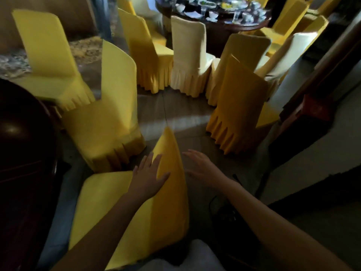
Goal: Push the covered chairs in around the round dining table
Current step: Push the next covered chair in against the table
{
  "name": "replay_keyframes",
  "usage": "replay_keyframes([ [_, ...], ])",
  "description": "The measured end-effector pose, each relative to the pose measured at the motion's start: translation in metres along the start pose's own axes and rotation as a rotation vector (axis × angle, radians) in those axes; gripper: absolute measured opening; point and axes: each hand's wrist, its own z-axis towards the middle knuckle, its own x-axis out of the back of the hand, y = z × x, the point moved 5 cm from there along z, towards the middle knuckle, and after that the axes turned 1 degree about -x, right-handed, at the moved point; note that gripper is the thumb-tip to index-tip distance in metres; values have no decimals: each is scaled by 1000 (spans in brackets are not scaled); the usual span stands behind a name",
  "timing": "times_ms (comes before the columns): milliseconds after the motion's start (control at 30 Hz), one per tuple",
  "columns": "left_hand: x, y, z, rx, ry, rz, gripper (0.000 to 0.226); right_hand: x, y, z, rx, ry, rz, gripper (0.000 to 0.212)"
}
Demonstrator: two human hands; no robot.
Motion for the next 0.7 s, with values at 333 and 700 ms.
replay_keyframes([
  [333,15,-46,29,347,95,-106,70,0,-28,120,455,-308,-294,58],
  [700,-61,-23,-29,671,30,-604,118,-10,-33,164,897,-716,-550,52],
])
